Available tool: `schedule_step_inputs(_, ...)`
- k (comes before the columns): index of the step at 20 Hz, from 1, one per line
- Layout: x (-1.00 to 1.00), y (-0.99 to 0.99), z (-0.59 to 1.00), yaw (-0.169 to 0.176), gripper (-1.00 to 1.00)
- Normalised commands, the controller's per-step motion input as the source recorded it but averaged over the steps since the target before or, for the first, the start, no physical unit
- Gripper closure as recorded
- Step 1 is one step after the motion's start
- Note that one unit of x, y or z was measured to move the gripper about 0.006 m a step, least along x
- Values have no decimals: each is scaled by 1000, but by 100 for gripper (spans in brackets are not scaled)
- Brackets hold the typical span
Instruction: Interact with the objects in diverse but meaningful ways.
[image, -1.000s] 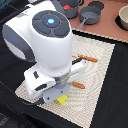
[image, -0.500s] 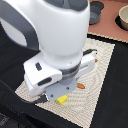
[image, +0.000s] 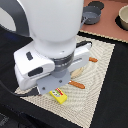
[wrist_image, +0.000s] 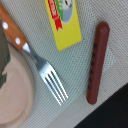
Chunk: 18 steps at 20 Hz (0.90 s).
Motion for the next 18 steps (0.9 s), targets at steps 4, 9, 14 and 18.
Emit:
schedule_step_inputs(4,-1000,1,-346,-33,-100)
schedule_step_inputs(9,-987,23,-418,-39,-100)
schedule_step_inputs(14,-983,62,-477,-39,-100)
schedule_step_inputs(18,-994,104,-475,-31,-100)
